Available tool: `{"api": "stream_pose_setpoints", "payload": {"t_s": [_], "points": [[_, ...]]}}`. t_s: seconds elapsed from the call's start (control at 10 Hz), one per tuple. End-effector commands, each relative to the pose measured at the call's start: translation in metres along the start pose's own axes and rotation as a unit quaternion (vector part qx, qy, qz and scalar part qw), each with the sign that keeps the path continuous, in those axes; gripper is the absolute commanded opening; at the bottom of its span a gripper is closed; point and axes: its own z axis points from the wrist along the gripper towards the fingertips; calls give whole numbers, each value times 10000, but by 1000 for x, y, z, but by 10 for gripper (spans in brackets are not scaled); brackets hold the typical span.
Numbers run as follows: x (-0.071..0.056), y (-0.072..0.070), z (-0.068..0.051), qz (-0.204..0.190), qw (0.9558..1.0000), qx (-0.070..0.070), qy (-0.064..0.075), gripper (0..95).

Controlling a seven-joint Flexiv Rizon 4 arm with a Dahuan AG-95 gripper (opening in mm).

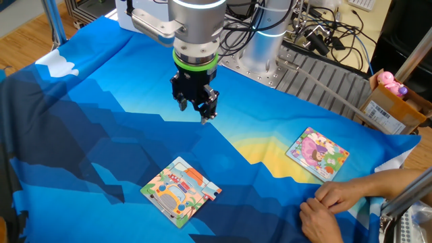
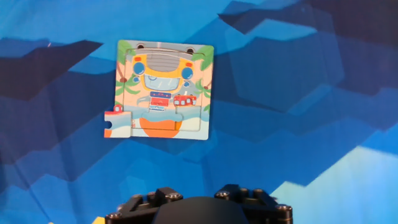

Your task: Assemble one piece of a puzzle

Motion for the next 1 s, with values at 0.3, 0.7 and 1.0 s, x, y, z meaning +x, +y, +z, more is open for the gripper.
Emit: {"api": "stream_pose_setpoints", "payload": {"t_s": [0.3,0.7,1.0], "points": [[1,2,0,104,9999,-37,18,0],[3,13,0,69,10000,-12,0,0],[4,17,2,125,9999,-28,3,0]]}}
